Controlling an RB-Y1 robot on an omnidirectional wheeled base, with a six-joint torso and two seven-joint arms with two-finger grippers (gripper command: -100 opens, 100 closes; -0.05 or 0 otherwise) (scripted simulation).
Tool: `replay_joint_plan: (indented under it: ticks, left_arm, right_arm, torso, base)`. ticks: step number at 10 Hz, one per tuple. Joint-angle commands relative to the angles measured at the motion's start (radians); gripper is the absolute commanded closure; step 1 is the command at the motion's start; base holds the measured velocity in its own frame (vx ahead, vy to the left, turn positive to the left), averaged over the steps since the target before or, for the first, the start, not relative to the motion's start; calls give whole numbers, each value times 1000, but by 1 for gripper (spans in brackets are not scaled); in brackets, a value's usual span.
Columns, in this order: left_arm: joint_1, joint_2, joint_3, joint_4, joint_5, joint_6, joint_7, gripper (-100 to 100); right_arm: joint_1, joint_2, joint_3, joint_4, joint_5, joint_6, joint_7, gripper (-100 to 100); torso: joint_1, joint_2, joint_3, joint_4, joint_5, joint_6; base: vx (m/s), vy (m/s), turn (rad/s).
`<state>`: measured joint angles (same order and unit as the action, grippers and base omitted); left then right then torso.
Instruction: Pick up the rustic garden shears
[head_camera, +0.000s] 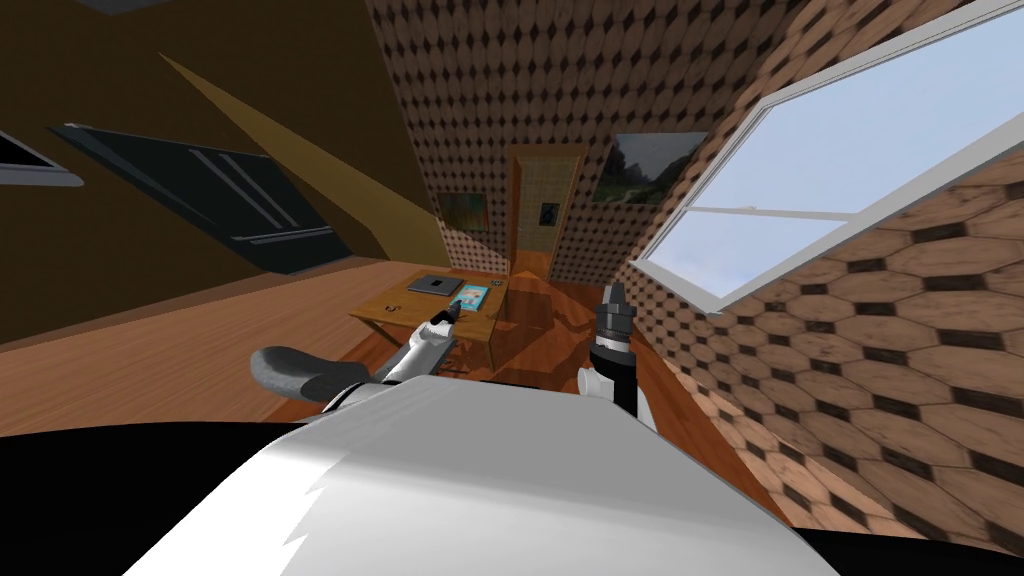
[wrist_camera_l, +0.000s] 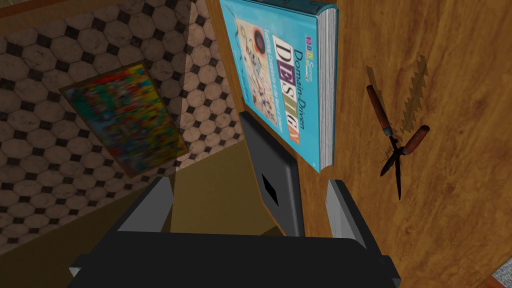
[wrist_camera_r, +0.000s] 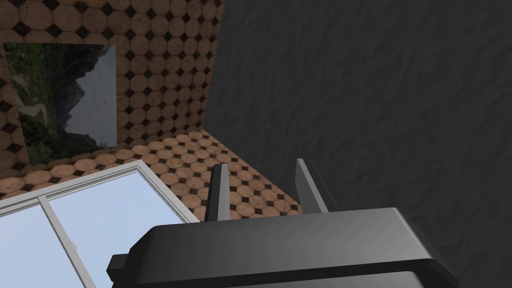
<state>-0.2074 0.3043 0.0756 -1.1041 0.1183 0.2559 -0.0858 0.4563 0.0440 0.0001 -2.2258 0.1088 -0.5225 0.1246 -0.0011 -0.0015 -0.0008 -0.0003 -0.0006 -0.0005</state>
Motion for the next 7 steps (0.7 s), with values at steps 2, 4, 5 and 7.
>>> replay_joint_plan:
  ticks: [2,4,5,7]
  left_arm:
    - [-30,13,-7,71,4,25,-14,-100]
    - [-58,25,-14,139,9,47,-26,-100]
    - [-58,25,-14,153,9,47,-26,-100]
    - [-83,36,-21,212,14,68,-37,-100]
  right_arm:
    - [0,0,0,0,0,0,0,0]
    - [0,0,0,0,0,0,0,0]
    - [0,0,0,0,0,0,0,0]
    - [0,0,0,0,0,0,0,0]
  torso:
    - [1,1,0,0,0,0]
    - [0,0,0,0,0,0]
    - [0,0,0,0,0,0]
    - [0,-1,0,0,0,0]
  base:
    - [16,-14,-15]
    - [27,-17,-30]
    - [27,-14,-18]
    - [31,-14,-31]
